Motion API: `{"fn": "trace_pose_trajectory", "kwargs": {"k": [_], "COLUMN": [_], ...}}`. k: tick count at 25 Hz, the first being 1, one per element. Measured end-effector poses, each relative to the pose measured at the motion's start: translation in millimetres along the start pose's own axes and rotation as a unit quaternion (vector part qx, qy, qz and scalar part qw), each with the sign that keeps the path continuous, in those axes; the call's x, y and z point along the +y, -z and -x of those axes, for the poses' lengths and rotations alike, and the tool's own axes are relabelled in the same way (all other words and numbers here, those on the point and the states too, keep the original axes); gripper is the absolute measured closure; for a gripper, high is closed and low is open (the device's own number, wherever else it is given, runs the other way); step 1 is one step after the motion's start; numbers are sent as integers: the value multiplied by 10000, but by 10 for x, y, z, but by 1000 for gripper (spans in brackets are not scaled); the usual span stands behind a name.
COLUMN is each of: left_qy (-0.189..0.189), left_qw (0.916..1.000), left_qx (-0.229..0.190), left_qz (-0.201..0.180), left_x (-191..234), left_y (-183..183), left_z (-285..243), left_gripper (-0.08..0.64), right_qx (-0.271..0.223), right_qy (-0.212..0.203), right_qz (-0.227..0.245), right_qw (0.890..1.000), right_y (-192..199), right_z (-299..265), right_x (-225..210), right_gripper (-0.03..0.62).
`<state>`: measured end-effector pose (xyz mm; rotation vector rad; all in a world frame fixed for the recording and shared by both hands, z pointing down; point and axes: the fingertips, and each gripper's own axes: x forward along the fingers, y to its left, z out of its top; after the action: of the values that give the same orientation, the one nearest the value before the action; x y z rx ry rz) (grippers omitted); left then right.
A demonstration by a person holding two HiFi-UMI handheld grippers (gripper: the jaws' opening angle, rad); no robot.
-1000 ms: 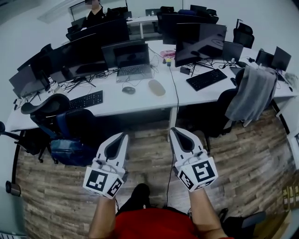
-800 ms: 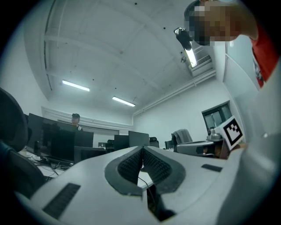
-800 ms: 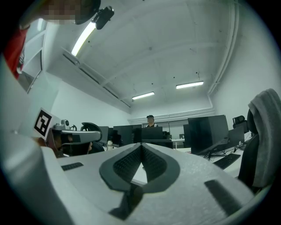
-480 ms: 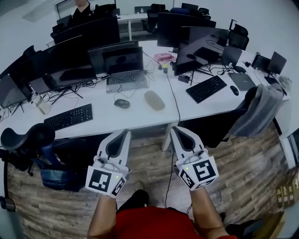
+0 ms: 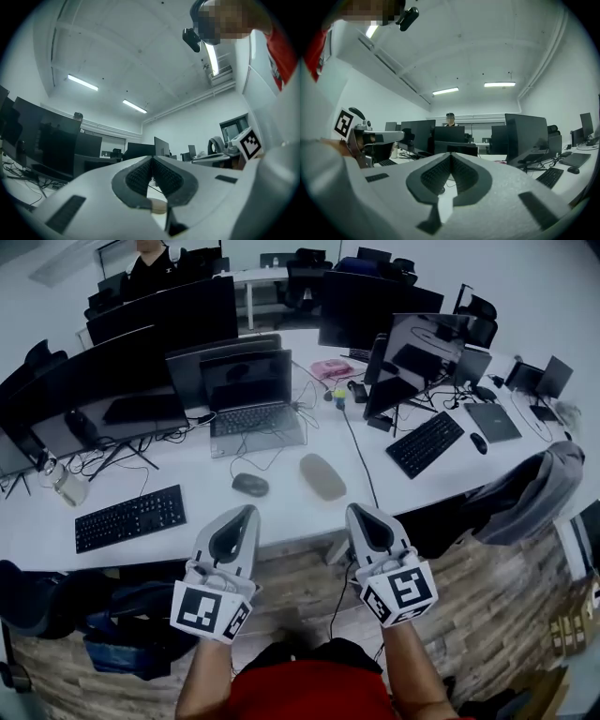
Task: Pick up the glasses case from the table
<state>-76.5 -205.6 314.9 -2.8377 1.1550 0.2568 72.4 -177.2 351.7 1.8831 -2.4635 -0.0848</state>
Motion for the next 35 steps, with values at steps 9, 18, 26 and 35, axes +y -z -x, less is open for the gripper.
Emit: {"fn": "trace_pose_trajectory", "kwargs": {"k": [9, 18, 26, 35], "left_qy": [-142, -498, -807, -1033], "left_qw": [9998, 9987, 9964, 9930], "left_qx": [85, 45, 244, 578], "left_qz": [142, 100, 1, -67], "left_x": [298, 494, 550, 579], "left_y": [196, 301, 427, 616], "left_z": [-347, -729, -927, -1027], "left_gripper": [549, 549, 549, 549], "right_qx": [381, 933, 1777, 2704], "right_qy": [17, -194, -448, -603], "right_qz": [152, 220, 155, 140], "right_qw": [9992, 9952, 9829, 9607], "right_y": [308, 867, 1584, 2351], "right_z": [-544, -1149, -1585, -1901], "right_x": [-244, -627, -828, -969], "right_gripper": [586, 474, 277, 172]}}
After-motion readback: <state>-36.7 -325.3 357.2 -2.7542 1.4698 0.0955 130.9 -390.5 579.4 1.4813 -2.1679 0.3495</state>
